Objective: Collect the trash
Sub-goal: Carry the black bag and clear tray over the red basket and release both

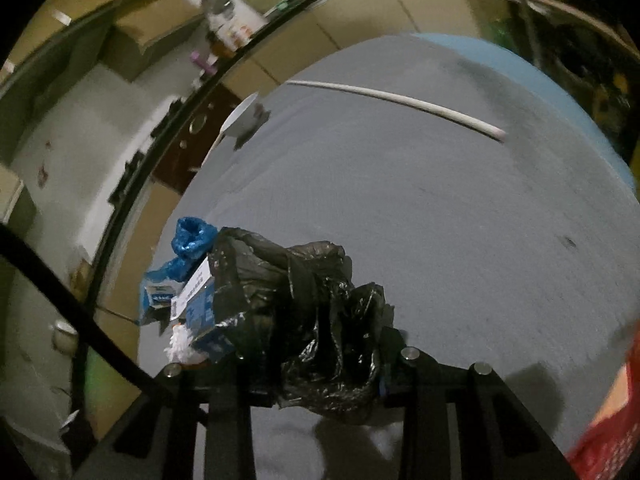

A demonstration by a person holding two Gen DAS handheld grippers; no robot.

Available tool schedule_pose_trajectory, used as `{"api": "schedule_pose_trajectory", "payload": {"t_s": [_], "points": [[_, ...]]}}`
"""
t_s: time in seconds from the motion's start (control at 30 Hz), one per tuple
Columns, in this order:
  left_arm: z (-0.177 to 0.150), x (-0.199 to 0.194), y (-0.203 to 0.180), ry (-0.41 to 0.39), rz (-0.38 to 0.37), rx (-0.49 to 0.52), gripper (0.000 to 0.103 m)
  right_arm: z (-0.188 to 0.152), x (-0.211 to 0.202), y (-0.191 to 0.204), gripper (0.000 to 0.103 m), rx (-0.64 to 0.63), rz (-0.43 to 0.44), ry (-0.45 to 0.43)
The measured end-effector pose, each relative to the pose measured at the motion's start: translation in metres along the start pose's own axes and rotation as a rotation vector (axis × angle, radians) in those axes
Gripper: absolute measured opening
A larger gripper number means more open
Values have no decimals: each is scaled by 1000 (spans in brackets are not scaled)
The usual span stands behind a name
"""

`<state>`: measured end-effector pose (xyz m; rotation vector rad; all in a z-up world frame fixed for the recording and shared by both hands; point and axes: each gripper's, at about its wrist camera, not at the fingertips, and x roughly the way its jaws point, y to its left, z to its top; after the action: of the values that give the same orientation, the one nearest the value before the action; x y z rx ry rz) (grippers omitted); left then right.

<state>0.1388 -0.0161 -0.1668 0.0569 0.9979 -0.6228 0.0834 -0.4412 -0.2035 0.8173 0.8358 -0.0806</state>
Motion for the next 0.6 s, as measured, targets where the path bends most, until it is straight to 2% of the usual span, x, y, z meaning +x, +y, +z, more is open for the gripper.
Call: {"api": "schedule_pose_trajectory", "payload": {"t_s": [0.03,0.07,0.1,0.37,0.6], "points": [[0,1,0,1,7,0,68,-3,-4,-4,35,15,10,-1],[1,5,-1,3,11,0,54,-8,-11,-11,35,36,27,0],[3,10,-1,13,17,-4,49,-14,-18,-16,35,54,42,1],[4,5,-11,-31,71,-24,48,-55,-50,-45,35,98,68,4],[6,-14,-65,-61,18,115,48,-65,-84,-59,35,130,92,-57]]}}
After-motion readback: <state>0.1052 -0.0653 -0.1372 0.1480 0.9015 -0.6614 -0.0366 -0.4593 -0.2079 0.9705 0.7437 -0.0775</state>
